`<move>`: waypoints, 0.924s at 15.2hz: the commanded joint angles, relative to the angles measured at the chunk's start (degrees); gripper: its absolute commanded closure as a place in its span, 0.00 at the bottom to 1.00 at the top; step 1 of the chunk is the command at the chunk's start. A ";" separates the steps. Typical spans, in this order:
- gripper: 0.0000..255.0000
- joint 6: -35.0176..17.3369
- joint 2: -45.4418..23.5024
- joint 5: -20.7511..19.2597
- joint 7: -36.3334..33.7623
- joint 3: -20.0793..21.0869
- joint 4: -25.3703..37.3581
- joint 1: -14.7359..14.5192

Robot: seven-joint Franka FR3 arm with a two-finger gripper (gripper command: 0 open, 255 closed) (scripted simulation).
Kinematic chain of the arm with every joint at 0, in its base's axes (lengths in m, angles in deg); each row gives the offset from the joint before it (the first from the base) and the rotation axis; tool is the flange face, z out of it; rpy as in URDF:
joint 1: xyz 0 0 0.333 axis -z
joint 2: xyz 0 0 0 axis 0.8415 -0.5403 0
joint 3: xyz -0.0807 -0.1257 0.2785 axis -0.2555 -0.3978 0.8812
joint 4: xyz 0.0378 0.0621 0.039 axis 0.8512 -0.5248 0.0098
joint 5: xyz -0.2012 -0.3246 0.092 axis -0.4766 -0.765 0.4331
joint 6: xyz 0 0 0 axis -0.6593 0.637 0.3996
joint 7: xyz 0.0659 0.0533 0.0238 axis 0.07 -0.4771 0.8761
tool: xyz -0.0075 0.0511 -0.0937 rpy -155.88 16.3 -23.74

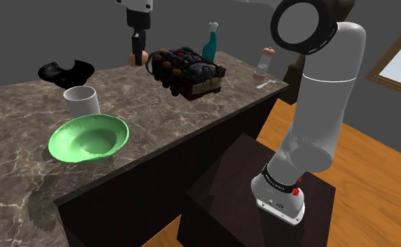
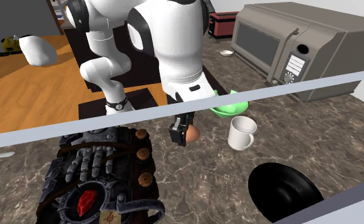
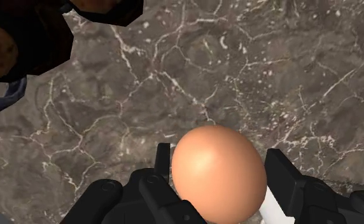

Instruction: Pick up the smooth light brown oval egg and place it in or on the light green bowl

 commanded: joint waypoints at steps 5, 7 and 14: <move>1.00 -0.36 3.33 -0.37 -4.66 1.64 -3.31 -3.05; 1.00 -1.18 4.75 -0.52 -7.03 2.56 -5.34 -4.55; 1.00 -3.24 7.87 -0.99 -15.63 6.04 -9.79 -9.75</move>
